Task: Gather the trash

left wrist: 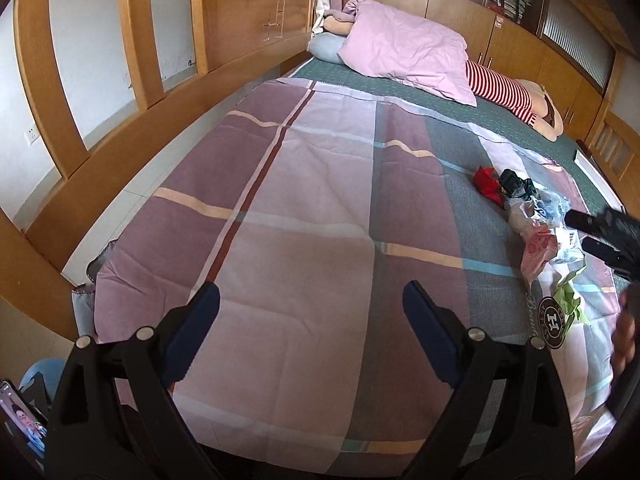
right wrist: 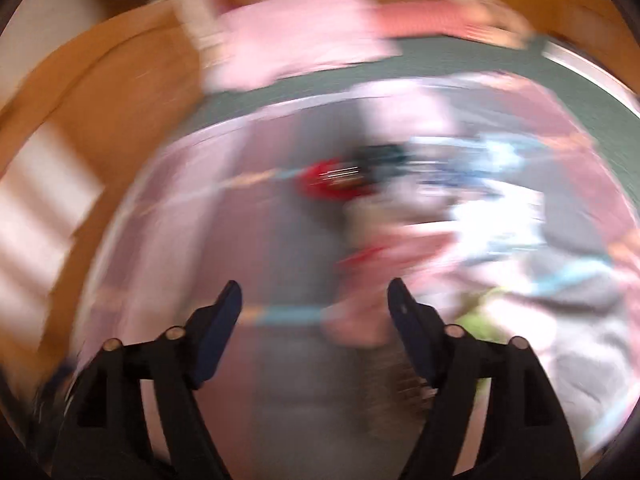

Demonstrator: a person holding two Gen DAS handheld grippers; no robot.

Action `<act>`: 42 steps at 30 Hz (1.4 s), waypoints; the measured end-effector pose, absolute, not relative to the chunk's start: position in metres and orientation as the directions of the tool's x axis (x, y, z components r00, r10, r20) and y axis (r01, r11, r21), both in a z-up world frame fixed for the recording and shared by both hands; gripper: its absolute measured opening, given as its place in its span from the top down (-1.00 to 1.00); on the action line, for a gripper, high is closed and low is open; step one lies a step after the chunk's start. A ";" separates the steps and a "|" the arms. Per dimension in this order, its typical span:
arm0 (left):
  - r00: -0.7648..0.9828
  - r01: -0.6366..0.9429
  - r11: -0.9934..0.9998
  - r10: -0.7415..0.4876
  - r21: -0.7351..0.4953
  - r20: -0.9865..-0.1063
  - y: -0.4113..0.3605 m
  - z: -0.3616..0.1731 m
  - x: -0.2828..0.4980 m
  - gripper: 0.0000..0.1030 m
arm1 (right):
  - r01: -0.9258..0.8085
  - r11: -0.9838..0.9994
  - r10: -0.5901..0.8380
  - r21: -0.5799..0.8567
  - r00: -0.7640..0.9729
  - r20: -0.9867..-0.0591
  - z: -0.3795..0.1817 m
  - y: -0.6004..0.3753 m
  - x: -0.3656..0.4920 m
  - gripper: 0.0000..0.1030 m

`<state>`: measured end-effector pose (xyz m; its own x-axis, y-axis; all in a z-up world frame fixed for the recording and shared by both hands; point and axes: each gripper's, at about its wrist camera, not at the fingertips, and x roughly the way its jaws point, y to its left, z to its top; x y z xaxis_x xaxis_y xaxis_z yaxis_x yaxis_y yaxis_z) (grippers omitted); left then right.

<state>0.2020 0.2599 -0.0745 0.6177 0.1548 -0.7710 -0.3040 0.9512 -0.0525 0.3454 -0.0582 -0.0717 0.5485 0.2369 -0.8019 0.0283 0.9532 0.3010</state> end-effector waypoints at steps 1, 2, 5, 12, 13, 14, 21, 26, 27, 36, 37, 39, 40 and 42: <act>0.617 -0.300 0.953 0.155 -0.048 -0.771 0.258 -0.075 0.203 -0.79 | 0.066 0.952 0.218 0.297 0.532 -0.818 -0.079 -0.065 0.355 -0.46; 0.616 -0.297 0.954 0.156 -0.045 -0.772 0.257 -0.075 0.203 -0.79 | 0.081 0.956 0.203 0.282 0.511 -0.836 -0.087 -0.066 0.363 -0.46; 0.612 -0.288 0.957 0.155 -0.037 -0.775 0.254 -0.079 0.205 -0.80 | 0.084 0.976 0.145 0.203 0.450 -0.881 -0.113 -0.058 0.380 -0.45; 0.586 -0.330 0.941 0.149 -0.067 -0.796 0.265 -0.085 0.207 -0.80 | -0.080 0.953 0.300 0.293 0.398 -0.867 -0.120 -0.013 0.361 0.42; 0.585 -0.341 0.937 0.148 -0.076 -0.798 0.267 -0.085 0.207 -0.80 | -0.134 0.936 0.351 0.324 0.372 -0.859 -0.117 0.000 0.352 0.43; 0.583 -0.355 0.931 0.149 -0.086 -0.799 0.270 -0.086 0.206 -0.80 | -0.183 0.914 0.405 0.363 0.339 -0.849 -0.115 0.012 0.343 0.43; 0.569 -0.426 0.893 0.137 -0.148 -0.811 0.287 -0.091 0.203 -0.80 | -0.428 0.753 0.615 0.500 0.189 -0.766 -0.085 0.067 0.312 -0.25; 0.537 -0.376 0.902 0.025 -0.213 -0.843 0.281 -0.104 0.210 -0.83 | -0.139 0.947 0.318 0.290 0.528 -0.787 -0.077 0.016 0.374 -0.35; 0.527 -0.362 0.901 -0.016 -0.241 -0.850 0.279 -0.108 0.212 -0.84 | -0.080 0.971 0.233 0.227 0.550 -0.802 -0.083 0.009 0.386 -0.36; 0.469 -0.238 0.886 -0.253 -0.397 -0.846 0.251 -0.136 0.233 -0.86 | 0.101 0.986 0.063 0.129 0.495 -0.867 -0.156 -0.027 0.450 0.32; 0.463 -0.227 0.881 -0.277 -0.415 -0.842 0.247 -0.140 0.237 -0.86 | 0.078 0.985 0.094 0.152 0.499 -0.862 -0.157 -0.022 0.450 0.45; 0.454 -0.214 0.880 -0.294 -0.423 -0.841 0.239 -0.146 0.243 -0.86 | 0.030 0.994 0.072 0.101 0.506 -0.859 -0.150 -0.014 0.441 0.50; 0.449 -0.206 0.887 -0.290 -0.414 -0.845 0.235 -0.149 0.246 -0.85 | 0.000 0.996 0.080 0.093 0.509 -0.857 -0.146 -0.009 0.436 0.53; 0.439 -0.176 0.912 -0.264 -0.370 -0.859 0.224 -0.156 0.250 -0.63 | -0.049 0.994 0.107 0.095 0.517 -0.849 -0.139 -0.004 0.423 0.53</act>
<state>0.2500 0.2239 -0.1563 0.4386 -0.2637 -0.8592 -0.1760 0.9123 -0.3698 0.4232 -0.0043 -0.1389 0.5172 0.1069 -0.8492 -0.0488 0.9942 0.0955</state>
